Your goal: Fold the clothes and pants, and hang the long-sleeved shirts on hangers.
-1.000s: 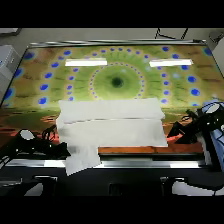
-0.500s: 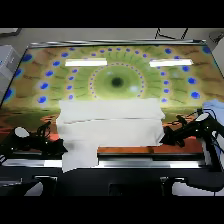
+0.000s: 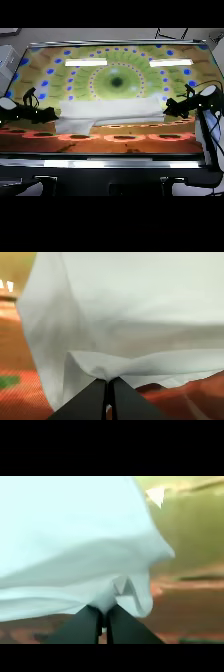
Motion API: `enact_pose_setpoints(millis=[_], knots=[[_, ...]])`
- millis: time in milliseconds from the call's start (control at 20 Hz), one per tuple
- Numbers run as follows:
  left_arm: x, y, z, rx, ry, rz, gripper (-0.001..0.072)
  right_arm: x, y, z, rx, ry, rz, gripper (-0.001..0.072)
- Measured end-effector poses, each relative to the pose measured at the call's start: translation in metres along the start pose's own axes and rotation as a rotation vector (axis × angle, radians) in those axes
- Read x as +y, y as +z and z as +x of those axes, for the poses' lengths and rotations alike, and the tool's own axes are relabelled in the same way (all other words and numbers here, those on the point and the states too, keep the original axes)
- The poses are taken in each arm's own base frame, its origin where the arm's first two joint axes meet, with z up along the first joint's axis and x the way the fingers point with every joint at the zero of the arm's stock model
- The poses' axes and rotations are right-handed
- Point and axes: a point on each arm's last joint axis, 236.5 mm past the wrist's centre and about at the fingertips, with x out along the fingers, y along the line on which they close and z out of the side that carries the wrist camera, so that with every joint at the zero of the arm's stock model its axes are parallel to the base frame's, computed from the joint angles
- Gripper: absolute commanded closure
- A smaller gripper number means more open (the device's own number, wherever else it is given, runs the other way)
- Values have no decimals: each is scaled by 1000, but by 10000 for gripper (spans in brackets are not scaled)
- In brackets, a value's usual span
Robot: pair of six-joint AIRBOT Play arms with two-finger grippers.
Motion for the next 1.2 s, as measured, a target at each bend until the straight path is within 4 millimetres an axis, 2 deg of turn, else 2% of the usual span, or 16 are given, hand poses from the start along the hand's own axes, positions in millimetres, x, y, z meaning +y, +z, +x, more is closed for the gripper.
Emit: enact_pose_setpoints(millis=[200, 300, 350, 400, 450, 500, 650, 800, 900, 950, 1000, 1050, 1100, 1150, 1200], knots=[[-12, 64, 17, -35, -36, -12, 689, 17, 41, 22, -44, 9, 16, 679], [-14, 81, 33, -28, -49, -16, 688, 21, 55, 38, -66, 17, 28, 678], [-13, 84, 42, -11, -50, -20, 653, 21, 60, 45, -72, 19, 39, 650], [-12, 85, 51, 6, -51, -26, 488, 22, 64, 52, -76, 24, 52, 501], [-9, 84, 60, 31, -52, -33, 259, 22, 67, 55, -79, 30, 64, 332], [-6, 79, 65, 63, -53, -41, 170, 22, 71, 54, -83, 38, 70, 234], [6, 73, 63, 119, -57, -67, 171, 3, 78, 35, -67, 43, 80, 12], [11, 69, 46, 137, -67, -81, 172, -22, 71, 30, -1, 38, 101, 0], [4, 69, 32, 127, -83, -72, 172, -22, 61, 41, 62, 68, 91, 1], [-3, 69, 25, 117, -97, -64, 173, -15, 56, 47, 93, 95, 85, 4], [-11, 70, 19, 106, -108, -52, 173, -7, 51, 55, 122, 124, 81, 60], [-19, 70, 14, 96, -118, -38, 174, 2, 47, 63, 146, 142, 69, 276], [-31, 69, 10, 87, -131, -19, 195, 6, 43, 71, 162, 140, 53, 541], [-42, 67, 8, 82, -143, 0, 196, 11, 41, 79, 171, 143, 46, 679], [-52, 68, 8, 71, -149, 20, 215, 16, 39, 82, 174, 145, 27, 679]])
